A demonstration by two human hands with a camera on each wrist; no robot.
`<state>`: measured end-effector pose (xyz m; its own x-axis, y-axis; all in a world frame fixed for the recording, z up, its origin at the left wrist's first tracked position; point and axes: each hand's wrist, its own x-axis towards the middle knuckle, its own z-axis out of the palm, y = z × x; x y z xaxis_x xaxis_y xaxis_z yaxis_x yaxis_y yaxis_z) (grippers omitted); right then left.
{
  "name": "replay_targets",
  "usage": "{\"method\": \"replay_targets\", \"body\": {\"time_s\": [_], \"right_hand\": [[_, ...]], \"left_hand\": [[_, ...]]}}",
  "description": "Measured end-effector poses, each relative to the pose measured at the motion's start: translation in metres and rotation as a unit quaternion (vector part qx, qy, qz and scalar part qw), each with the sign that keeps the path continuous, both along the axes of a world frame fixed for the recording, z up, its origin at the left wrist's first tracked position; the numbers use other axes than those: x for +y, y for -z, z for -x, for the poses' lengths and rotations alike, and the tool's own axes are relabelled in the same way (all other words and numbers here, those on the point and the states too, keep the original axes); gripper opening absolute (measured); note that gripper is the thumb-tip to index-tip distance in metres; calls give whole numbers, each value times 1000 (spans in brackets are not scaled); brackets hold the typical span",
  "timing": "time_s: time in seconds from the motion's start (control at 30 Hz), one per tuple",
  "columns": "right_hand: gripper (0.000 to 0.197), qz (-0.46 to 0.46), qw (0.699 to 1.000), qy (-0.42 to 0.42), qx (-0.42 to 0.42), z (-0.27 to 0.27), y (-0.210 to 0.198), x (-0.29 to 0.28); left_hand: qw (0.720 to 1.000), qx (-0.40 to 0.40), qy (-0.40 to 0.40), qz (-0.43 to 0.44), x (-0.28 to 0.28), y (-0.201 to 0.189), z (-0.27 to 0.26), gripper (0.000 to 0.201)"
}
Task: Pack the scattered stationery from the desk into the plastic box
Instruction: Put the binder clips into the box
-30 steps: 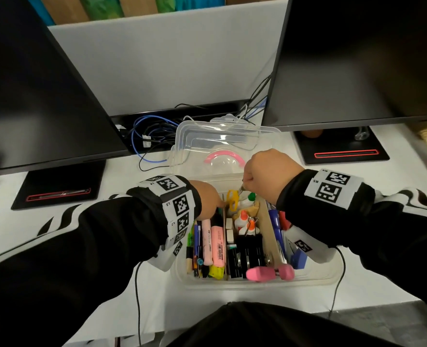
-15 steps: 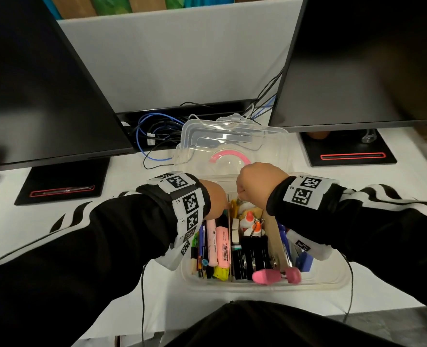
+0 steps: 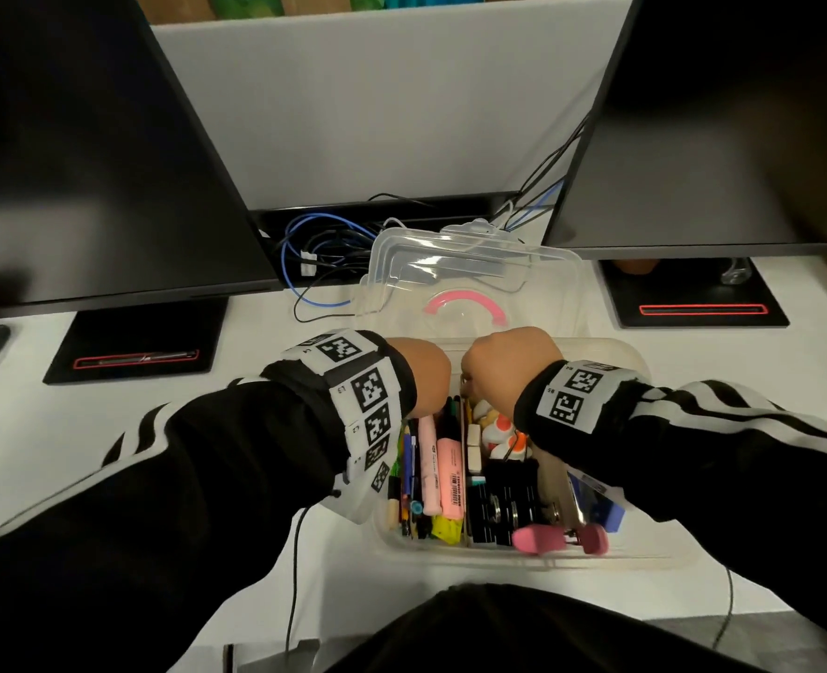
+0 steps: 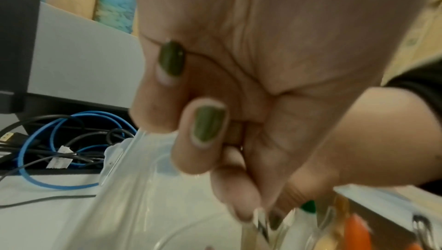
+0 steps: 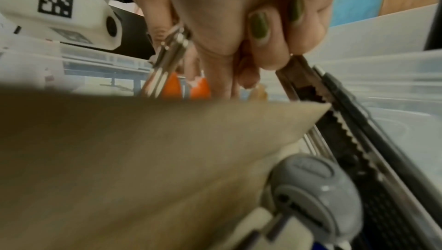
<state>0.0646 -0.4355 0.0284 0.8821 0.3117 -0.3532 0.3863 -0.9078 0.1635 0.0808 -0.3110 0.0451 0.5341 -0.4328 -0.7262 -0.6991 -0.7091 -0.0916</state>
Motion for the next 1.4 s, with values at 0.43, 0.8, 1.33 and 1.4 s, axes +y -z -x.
{"method": "replay_targets", "body": {"time_s": [0.43, 0.8, 1.33, 1.4], "right_hand": [[30, -105, 983, 153, 14, 23, -76, -6], [30, -266, 951, 137, 80, 58, -70, 149], [33, -254, 909, 290, 161, 65, 73, 223], [30, -259, 902, 309, 153, 67, 82, 219]], "left_hand": [[894, -90, -296, 324, 140, -36, -15, 23], [893, 4, -354, 277, 212, 76, 12, 50], [873, 5, -365, 322, 218, 120, 16, 24], [876, 13, -360, 321, 217, 121, 16, 24]]}}
